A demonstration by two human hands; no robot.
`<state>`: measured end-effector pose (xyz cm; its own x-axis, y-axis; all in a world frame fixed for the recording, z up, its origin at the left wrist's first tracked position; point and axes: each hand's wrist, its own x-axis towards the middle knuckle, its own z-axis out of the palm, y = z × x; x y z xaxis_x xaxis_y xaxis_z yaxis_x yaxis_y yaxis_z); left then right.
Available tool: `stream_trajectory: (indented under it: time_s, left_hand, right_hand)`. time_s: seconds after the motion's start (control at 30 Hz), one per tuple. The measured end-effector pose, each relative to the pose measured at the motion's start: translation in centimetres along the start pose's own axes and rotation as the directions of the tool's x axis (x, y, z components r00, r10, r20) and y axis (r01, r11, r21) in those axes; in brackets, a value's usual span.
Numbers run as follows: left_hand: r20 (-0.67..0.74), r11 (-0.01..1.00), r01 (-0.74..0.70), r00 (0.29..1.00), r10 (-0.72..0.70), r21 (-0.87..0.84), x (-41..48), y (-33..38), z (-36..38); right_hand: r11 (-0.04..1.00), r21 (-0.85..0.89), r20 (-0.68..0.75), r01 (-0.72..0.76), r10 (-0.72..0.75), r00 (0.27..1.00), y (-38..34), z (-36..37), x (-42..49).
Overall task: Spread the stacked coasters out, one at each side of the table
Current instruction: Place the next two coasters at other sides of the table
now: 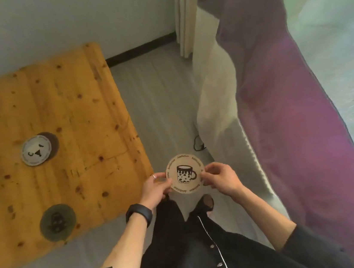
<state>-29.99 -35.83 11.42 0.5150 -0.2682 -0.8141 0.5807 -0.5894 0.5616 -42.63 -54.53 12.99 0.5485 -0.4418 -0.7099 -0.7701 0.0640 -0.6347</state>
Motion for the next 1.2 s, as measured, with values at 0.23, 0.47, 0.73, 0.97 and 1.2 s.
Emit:
stream_trajectory:
  time_s: [0.23,0.47,0.73,0.97,1.2]
  left_hand:
    - [-0.130,0.991,0.007,0.991,-0.024,-0.134,3.2,4.1,0.0]
    - [-0.243,0.966,0.005,0.967,-0.070,-0.259,7.5,6.7,-3.9]
    - [-0.356,0.913,-0.034,0.926,-0.125,-0.407,10.3,10.2,-8.0]
    - [-0.477,0.841,0.010,0.820,-0.317,-0.541,13.9,13.4,-10.9]
    - [-0.503,0.590,-0.082,0.624,-0.598,-0.803,19.4,15.7,-12.5]
  right_hand:
    - [0.985,-0.141,0.047,0.096,-0.090,0.995,-5.4,-1.1,7.4]
    - [0.917,-0.321,0.170,0.238,-0.191,0.967,-14.6,1.2,15.0]
    - [0.772,-0.488,0.361,0.406,-0.245,0.900,-23.4,5.9,21.4]
    - [0.559,-0.568,0.596,0.604,-0.226,0.771,-31.9,11.6,28.7]
    - [0.258,-0.514,0.833,0.818,-0.074,0.548,-38.7,19.4,35.8]
